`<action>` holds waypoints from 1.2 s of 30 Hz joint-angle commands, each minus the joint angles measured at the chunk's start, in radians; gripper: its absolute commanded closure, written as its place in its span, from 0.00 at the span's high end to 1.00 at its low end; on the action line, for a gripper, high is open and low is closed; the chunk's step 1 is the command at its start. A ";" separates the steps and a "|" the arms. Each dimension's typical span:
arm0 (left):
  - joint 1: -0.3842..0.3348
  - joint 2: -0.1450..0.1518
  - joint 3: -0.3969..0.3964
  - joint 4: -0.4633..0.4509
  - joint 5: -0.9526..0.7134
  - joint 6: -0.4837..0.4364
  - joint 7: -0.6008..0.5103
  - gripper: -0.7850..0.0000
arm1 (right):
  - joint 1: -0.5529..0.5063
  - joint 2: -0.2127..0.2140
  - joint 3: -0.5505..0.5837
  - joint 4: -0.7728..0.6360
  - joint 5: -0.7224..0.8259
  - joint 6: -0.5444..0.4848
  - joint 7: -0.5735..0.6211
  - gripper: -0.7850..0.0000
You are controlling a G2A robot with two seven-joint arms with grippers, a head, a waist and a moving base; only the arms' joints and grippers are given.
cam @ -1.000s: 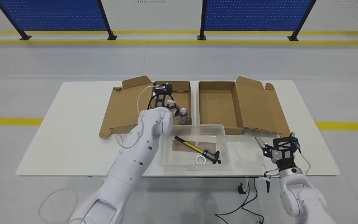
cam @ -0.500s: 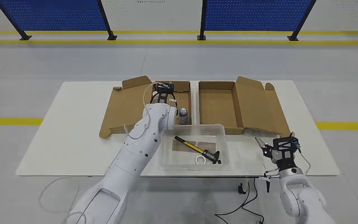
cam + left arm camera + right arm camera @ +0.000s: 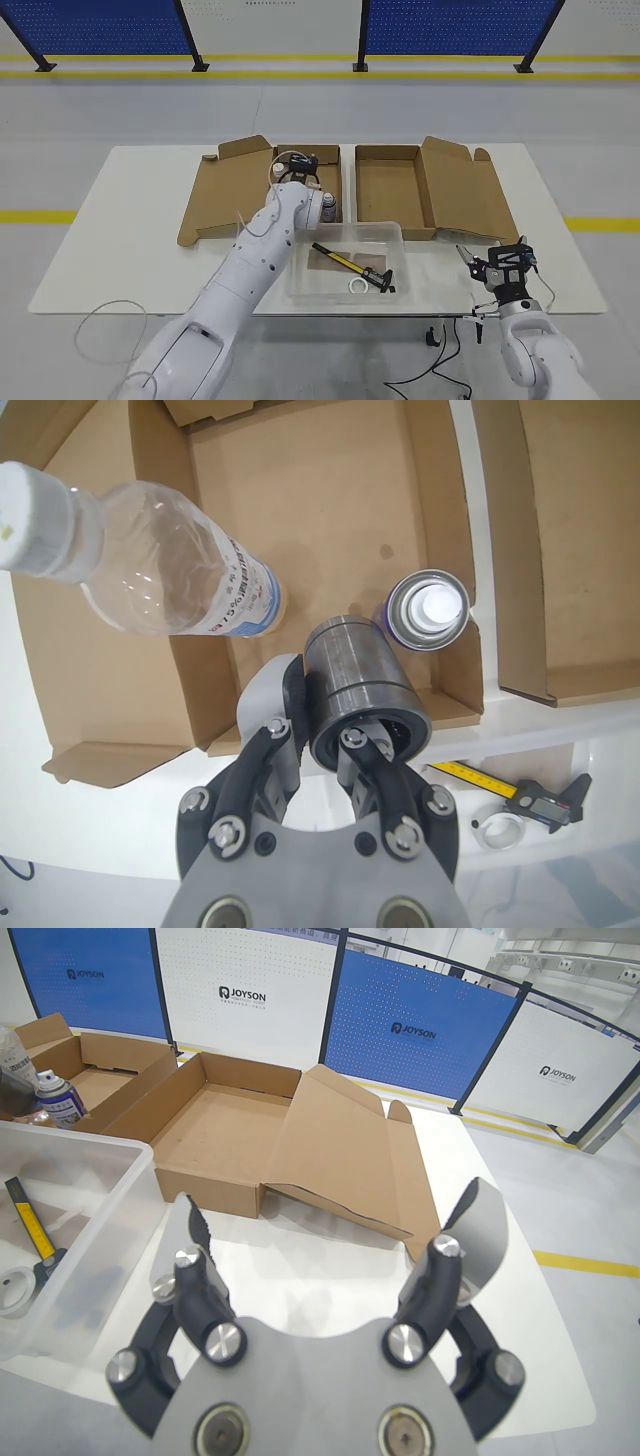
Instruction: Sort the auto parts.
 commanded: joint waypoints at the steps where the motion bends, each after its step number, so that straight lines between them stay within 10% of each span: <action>1: -0.010 -0.005 0.005 0.027 -0.006 -0.003 0.006 0.00 | 0.000 0.000 0.000 0.000 0.000 0.000 0.000 1.00; 21: -0.093 -0.056 0.047 0.228 -0.057 -0.029 0.050 0.00 | 0.000 0.000 0.000 0.000 0.000 0.000 0.000 1.00; 36: -0.130 -0.086 0.064 0.309 -0.071 -0.037 0.097 0.26 | 0.000 0.000 0.000 0.000 0.000 0.000 0.000 1.00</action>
